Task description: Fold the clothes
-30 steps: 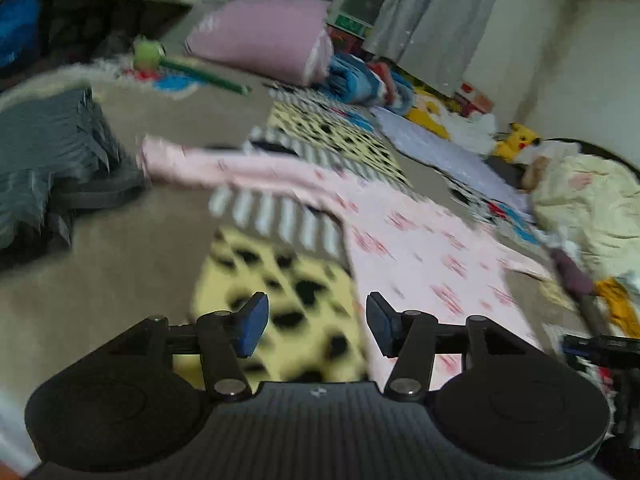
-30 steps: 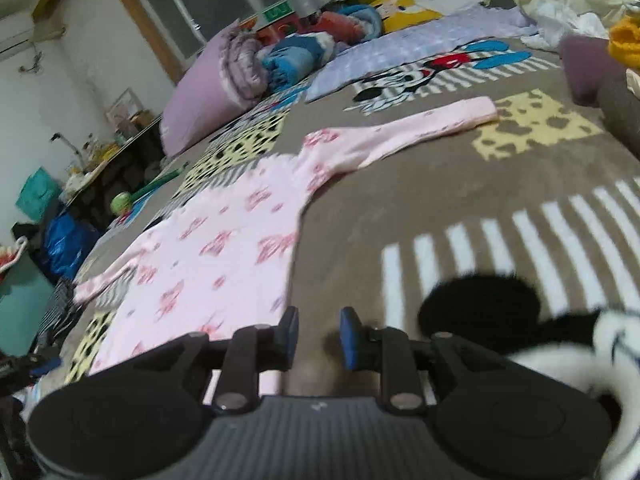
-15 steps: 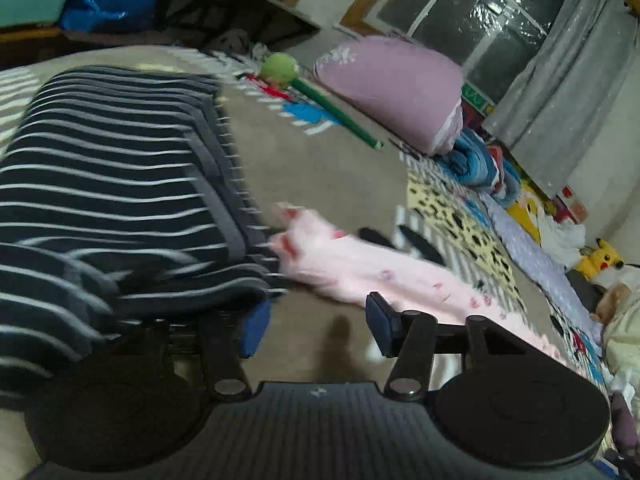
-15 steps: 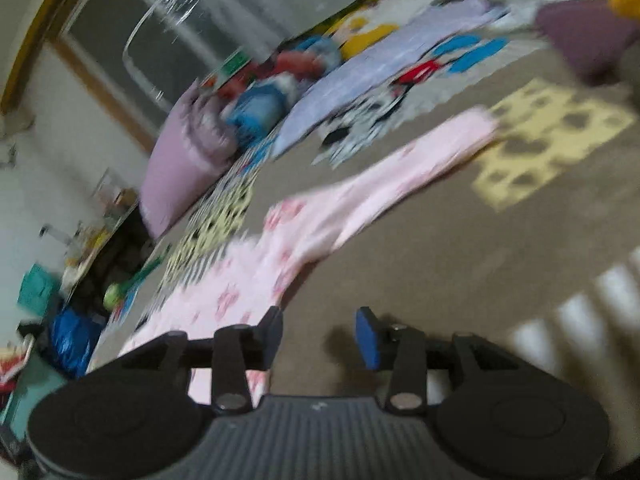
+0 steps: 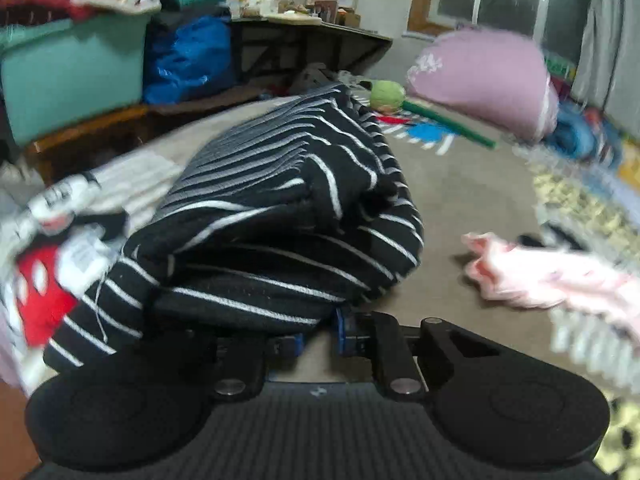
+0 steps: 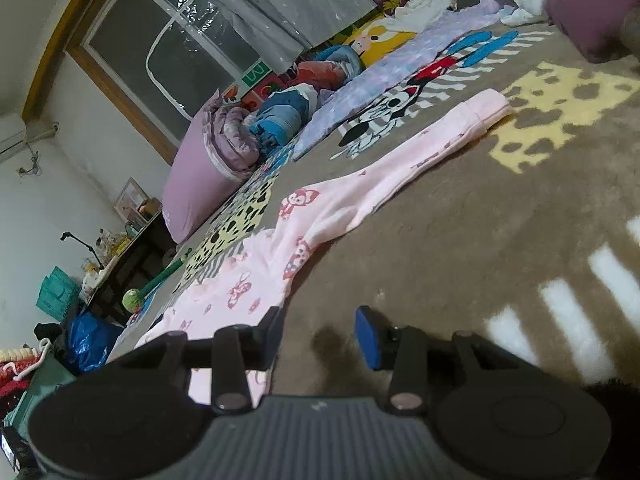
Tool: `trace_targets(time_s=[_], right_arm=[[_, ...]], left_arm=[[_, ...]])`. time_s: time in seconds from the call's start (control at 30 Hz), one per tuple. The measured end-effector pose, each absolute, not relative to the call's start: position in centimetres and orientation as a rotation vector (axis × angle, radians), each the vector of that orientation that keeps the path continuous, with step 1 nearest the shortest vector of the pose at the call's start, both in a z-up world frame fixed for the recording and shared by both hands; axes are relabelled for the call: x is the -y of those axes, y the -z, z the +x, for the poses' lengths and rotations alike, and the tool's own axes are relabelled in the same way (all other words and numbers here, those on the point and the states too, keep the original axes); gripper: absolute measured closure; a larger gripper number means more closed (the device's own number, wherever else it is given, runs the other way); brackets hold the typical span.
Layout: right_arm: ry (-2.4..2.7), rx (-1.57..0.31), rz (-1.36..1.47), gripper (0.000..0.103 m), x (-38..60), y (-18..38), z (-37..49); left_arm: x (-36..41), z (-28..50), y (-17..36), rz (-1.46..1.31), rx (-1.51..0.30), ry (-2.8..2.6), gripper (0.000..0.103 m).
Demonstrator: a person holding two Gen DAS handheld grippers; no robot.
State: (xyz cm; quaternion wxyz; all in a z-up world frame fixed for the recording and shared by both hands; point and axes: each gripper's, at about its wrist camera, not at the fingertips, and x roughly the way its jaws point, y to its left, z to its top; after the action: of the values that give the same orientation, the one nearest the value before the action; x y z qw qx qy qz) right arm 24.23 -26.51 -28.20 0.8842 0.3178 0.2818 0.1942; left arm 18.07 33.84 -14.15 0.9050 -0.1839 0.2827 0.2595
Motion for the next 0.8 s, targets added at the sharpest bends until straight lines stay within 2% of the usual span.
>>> trace_targets(time_s=[0.2,0.23,0.3,0.33,0.5,0.6,0.73,0.8], right_arm=[[-0.413,-0.576,0.67,0.06,26.6,28.4,24.2],[-0.415,-0.575,0.672,0.06,26.6,28.4,24.2],[-0.418,-0.572,0.674,0.06,26.6,28.4,24.2],[-0.419,-0.571,0.676,0.06,26.6,28.5,24.2],[-0.426,-0.564,0.682,0.057,26.7,28.6,24.2],[-0.43,-0.56,0.686,0.057,26.7,28.7,24.2],[-0.436,-0.555,0.691,0.057,26.7,28.7,24.2],[-0.439,-0.552,0.694,0.058,26.7,28.8,24.2]], left_arm=[[-28.7,16.9,12.8,-0.428,-0.588,-0.198,0.085],[-28.9,15.9,12.2,-0.448,-0.557,-0.2,0.078],[-30.0,13.8,11.3,-0.505,-0.494,-0.228,0.047],[-30.5,13.0,11.2,-0.536,-0.468,-0.245,0.027],[-31.2,12.9,12.6,-0.698,-0.407,-0.244,0.026],[-30.6,16.2,13.2,-0.72,-0.433,-0.23,0.026],[-32.1,15.3,14.7,-0.807,-0.471,-0.383,0.026],[-34.3,13.8,15.4,-0.859,-0.444,-0.45,0.033]])
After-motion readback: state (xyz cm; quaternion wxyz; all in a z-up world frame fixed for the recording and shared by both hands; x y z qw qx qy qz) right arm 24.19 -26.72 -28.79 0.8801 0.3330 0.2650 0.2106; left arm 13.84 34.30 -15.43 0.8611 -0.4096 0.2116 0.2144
